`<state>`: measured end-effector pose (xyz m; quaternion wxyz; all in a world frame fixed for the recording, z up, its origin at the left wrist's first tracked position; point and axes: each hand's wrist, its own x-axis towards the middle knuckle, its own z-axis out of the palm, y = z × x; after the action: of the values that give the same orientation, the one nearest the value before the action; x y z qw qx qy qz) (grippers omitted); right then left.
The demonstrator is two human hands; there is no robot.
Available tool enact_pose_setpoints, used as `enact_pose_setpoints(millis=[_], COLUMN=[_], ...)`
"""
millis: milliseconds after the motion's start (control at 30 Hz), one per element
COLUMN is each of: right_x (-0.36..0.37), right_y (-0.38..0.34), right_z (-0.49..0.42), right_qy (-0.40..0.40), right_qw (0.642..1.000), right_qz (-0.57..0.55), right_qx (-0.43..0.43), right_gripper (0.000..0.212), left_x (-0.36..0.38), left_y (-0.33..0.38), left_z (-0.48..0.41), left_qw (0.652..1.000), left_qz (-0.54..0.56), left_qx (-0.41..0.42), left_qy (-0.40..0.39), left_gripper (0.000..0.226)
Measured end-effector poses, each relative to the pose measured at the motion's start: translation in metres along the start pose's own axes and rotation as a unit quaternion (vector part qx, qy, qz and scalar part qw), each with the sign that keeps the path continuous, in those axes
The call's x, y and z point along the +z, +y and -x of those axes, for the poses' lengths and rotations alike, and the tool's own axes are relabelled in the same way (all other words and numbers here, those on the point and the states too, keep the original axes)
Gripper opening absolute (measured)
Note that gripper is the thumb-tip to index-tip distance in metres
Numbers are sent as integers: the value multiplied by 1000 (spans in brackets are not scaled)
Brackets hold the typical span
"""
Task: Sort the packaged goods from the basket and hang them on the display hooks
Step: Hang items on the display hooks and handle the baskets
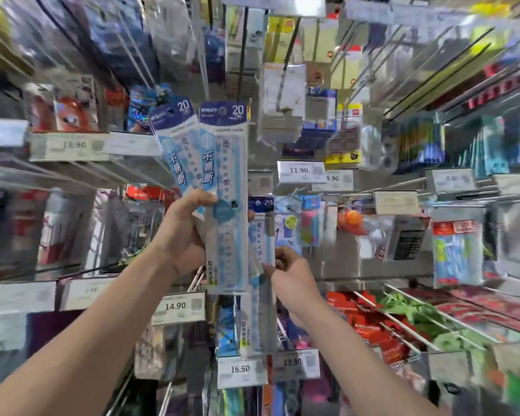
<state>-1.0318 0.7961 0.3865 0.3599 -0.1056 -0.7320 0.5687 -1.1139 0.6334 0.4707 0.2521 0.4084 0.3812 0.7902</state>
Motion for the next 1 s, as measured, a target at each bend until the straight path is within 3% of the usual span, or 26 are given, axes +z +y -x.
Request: enact_pose_setpoints(millis=[100, 333, 633, 800, 900, 1000], right_x=[-1, -2, 3, 15, 17, 19], right_y=[-7, -19, -22, -26, -26, -25], right_z=[1, -6, -12, -17, -20, -23], right_qy=[-3, 5, -5, -15, -10, -1], right_qw=[1000, 999, 1000, 1000, 1000, 1000], right_qz=[19, 40, 19, 11, 6, 7], right_qx=[2, 13, 24, 25, 28, 30], right_gripper=[12, 17, 14, 31, 17, 15], left_x=[1, 2, 4, 2, -1, -1], left_y=[-3, 5, 11, 13, 13, 14], left_z=[0, 5, 2, 0, 0, 0], left_qw=[1000, 999, 998, 996, 995, 995], left_qz=[-17, -31, -38, -61, -64, -68], left_qx=[9, -1, 5, -6, -7, -5], left_qy=[13, 42, 49, 67, 72, 73], left_gripper=[74, 40, 44, 46, 47, 44])
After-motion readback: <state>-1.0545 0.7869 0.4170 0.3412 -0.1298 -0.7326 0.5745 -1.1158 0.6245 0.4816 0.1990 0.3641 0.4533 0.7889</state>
